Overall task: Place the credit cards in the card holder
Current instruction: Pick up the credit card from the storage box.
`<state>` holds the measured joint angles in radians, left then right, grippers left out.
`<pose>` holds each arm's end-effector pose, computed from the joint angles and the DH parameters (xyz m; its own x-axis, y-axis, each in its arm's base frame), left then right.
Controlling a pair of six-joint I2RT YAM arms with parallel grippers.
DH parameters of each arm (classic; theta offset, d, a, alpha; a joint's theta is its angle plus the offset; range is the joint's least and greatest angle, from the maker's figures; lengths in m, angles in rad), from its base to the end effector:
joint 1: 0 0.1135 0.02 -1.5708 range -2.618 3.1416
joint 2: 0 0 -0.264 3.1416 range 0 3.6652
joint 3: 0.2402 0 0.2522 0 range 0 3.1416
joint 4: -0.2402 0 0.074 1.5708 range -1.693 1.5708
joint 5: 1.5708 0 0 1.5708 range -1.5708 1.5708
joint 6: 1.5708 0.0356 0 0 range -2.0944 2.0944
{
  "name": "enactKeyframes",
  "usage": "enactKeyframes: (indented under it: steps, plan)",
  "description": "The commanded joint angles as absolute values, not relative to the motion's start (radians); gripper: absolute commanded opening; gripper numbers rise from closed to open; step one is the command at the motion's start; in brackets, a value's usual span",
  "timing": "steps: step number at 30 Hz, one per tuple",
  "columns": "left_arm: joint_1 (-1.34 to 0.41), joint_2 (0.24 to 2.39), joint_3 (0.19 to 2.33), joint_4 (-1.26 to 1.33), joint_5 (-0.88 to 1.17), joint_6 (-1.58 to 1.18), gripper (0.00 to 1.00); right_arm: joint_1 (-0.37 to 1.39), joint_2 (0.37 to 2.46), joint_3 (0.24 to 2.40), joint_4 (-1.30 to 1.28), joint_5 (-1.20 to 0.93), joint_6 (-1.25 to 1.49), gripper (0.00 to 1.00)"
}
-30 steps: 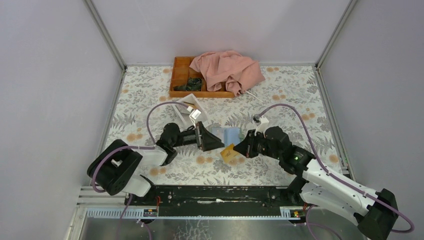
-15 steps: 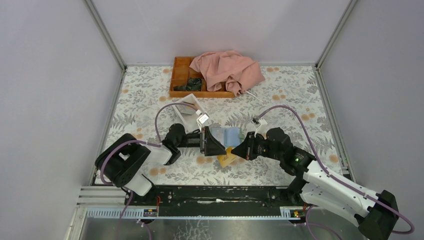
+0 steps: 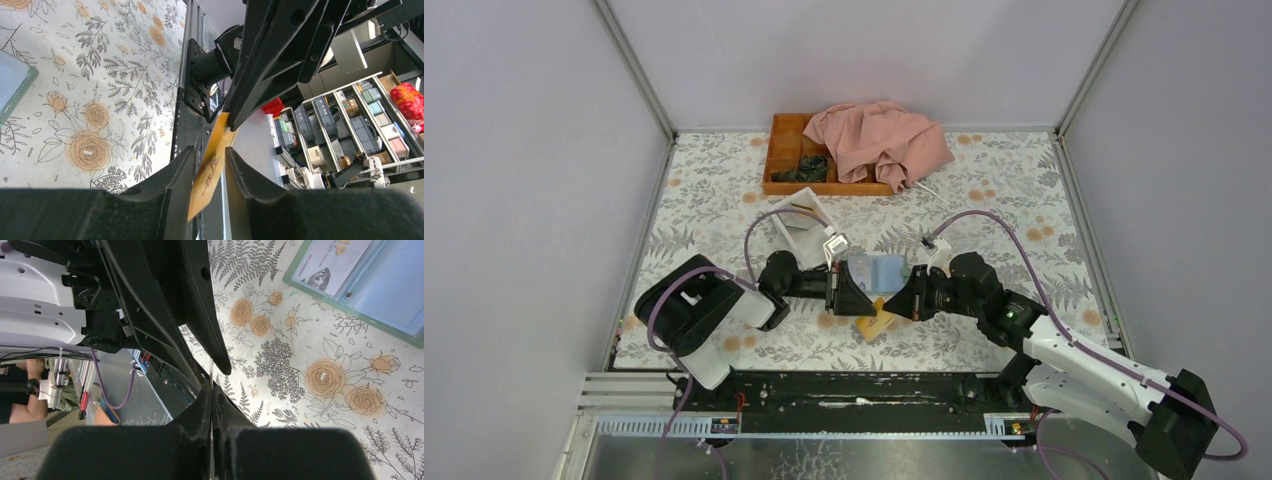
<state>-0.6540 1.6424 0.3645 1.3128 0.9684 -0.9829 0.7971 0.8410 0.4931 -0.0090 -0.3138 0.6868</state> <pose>0.1894 -0.1822 0.1629 -0.8153 0.0309 -0.5782 0.5767 -0.0461 -0.8157 0.1290 0.1477 0.2455 -0.7484 0.0970 -0.6562 -0.5276 0.5124 0.6775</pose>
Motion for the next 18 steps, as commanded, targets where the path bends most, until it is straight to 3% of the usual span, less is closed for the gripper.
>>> enactKeyframes:
  steps: [1, 4, 7, 14, 18]
  plan:
    - [-0.654, 1.697, 0.378, 1.494, 1.029, -1.033, 0.32, 0.765, 0.843, 0.513, 0.043, -0.362, 0.675, 0.0]
    - [-0.647, 1.744, 0.378, 1.569, 1.046, -1.078, 0.22, 0.732, 0.854, 0.513, 0.064, -0.395, 0.681, 0.0]
    - [-0.642, 1.764, 0.384, 1.595, 1.057, -1.096, 0.02, 0.718, 0.882, 0.519, 0.082, -0.419, 0.682, 0.0]
    - [-0.616, 1.741, 0.362, 1.592, 1.0, -1.09, 0.0, 0.709, 0.929, 0.555, 0.089, -0.415, 0.66, 0.02]
    - [-0.539, 1.722, 0.305, 1.544, 0.849, -1.076, 0.0, 0.709, 0.92, 0.602, -0.001, -0.266, 0.595, 0.3]
